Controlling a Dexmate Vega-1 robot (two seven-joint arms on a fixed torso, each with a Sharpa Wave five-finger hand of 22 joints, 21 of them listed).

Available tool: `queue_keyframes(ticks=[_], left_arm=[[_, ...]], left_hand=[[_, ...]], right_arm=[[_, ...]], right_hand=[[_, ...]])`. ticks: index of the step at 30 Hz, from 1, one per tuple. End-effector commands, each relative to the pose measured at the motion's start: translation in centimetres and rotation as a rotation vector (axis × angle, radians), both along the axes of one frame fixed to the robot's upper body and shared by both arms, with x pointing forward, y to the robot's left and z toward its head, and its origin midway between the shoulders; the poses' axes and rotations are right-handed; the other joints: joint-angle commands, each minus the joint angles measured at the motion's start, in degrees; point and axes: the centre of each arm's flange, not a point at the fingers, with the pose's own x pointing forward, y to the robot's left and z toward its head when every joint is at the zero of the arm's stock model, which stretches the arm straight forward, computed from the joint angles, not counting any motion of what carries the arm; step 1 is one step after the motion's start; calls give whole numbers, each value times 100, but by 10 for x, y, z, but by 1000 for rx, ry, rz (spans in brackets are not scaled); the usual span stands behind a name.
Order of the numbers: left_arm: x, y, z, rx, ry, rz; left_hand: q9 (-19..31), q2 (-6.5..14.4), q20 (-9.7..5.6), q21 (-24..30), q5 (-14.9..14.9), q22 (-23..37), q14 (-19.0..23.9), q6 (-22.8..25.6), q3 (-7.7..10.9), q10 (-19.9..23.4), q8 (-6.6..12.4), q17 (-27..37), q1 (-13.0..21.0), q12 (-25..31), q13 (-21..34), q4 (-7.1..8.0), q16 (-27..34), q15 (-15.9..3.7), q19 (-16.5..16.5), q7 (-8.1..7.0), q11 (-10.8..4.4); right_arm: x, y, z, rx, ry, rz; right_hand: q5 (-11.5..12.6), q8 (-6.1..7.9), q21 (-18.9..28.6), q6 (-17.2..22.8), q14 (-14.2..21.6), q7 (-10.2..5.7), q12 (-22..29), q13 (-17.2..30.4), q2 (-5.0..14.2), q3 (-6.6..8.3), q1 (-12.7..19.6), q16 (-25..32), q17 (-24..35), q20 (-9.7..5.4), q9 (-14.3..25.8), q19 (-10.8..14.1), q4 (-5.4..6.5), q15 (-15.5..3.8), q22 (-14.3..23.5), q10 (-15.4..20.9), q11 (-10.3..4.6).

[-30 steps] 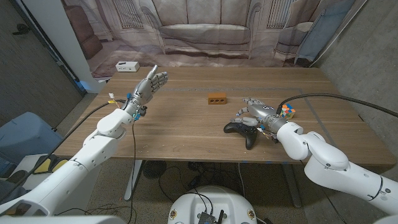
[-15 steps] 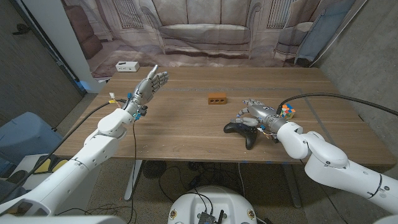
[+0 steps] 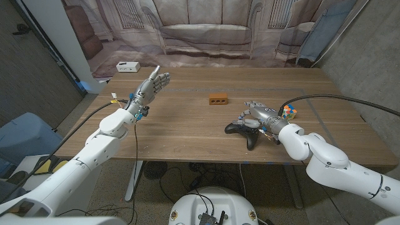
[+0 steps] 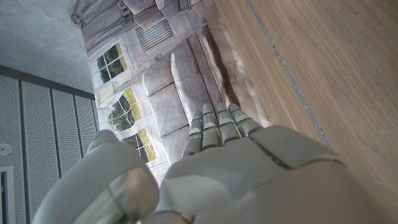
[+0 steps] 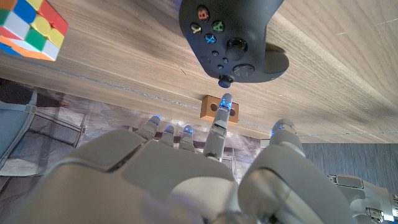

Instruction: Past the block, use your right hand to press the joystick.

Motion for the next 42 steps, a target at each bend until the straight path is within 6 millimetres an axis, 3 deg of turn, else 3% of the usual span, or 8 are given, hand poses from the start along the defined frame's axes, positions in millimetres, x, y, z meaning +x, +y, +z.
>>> queue_keyframes(ticks=[1,42], left_arm=[[0,-3,1,8,4,-5],[6,-4,1,3,16,-4]], left_hand=[[32,28,26,4,-20,28,36,37,18,44,-2,8,4,-28,11,-31,-11,-9,-1,-18,-15],[33,40,52,0,-20,29,33,65,6,46,-2,8,-6,-40,11,-47,-15,-18,-29,-28,-13]], right_arm=[[3,-2,-4,4,3,-7],[8,-6,-7,-4,19,-16]], right_hand=[[-13,13,20,61,-381,23,44,21,26,50,17,32,15,23,17,27,13,-31,29,8,9],[-17,-20,19,158,-316,25,34,22,26,66,10,38,16,53,16,52,15,-142,30,76,-27]])
